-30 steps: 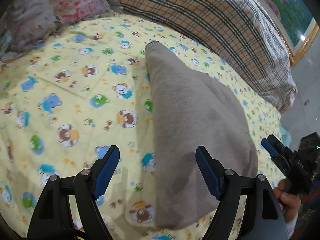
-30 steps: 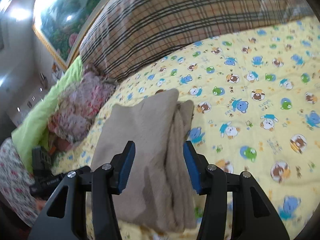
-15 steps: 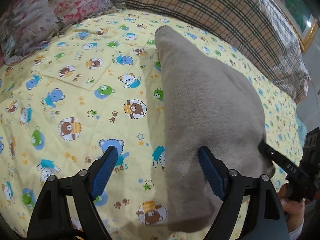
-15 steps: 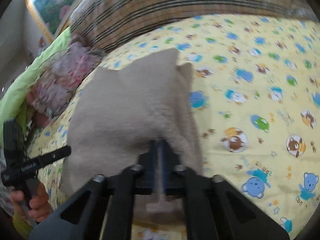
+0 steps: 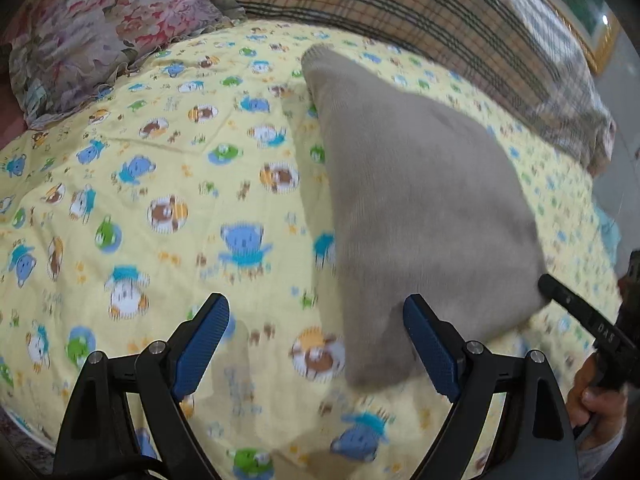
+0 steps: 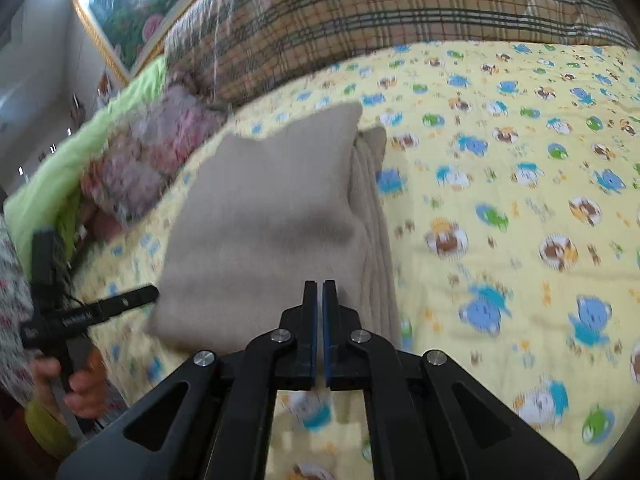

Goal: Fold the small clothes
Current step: 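Lay the folded sweater flat with both grippers and release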

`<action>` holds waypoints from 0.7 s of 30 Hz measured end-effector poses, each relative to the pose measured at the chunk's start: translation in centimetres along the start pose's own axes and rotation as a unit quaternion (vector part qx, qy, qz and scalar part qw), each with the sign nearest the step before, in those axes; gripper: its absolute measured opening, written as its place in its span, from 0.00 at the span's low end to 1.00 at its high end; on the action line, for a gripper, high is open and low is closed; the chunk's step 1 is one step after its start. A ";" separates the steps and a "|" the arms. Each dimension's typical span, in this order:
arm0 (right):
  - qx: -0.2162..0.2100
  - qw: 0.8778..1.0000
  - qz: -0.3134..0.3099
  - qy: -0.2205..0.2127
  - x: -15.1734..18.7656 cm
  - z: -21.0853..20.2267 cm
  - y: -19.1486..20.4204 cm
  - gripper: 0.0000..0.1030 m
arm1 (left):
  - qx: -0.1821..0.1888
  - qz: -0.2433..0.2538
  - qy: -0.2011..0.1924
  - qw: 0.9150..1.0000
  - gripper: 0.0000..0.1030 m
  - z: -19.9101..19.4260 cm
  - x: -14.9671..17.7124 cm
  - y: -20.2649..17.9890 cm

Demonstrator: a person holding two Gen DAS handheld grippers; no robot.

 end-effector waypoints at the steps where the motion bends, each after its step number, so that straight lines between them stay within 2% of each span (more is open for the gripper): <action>1: 0.009 1.000 -0.003 0.007 0.8 0.1 -0.3 0.03 | -0.003 0.006 0.004 1.000 0.87 0.2 0.7 0.0; 4: 0.006 1.000 0.011 0.013 1.8 0.3 -1.3 0.03 | -0.011 0.018 0.000 1.000 0.87 0.7 1.8 0.2; 9: 0.006 1.000 0.011 0.006 1.7 -0.1 -1.1 0.03 | -0.022 0.019 -0.018 0.999 0.87 -0.2 1.4 0.0; 18: 0.003 0.999 -0.020 -0.032 1.4 -3.6 1.0 0.07 | 0.004 0.020 -0.050 0.999 0.87 -4.0 3.2 -1.5; 19: 0.002 0.999 -0.022 -0.033 1.7 -3.9 1.2 0.12 | 0.006 0.021 -0.055 0.998 0.87 -4.4 3.5 -1.6; 20: 0.001 0.999 -0.022 -0.035 1.9 -4.2 1.4 0.27 | 0.006 0.023 -0.059 0.998 0.88 -4.7 3.8 -1.8; 21: -0.001 0.999 -0.022 -0.038 2.2 -4.5 1.6 0.38 | 0.005 0.026 -0.067 0.997 0.88 -5.3 4.2 -2.0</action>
Point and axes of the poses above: each gripper's, at about its wrist camera, not at the fingertips, and z roughly the way its jaws point, y to its left, x to its underside, the point moved 9 cm from there along z, roughly the way its jaws point, and after that the axes turned 6 degrees about -z, right-handed, at the moved point
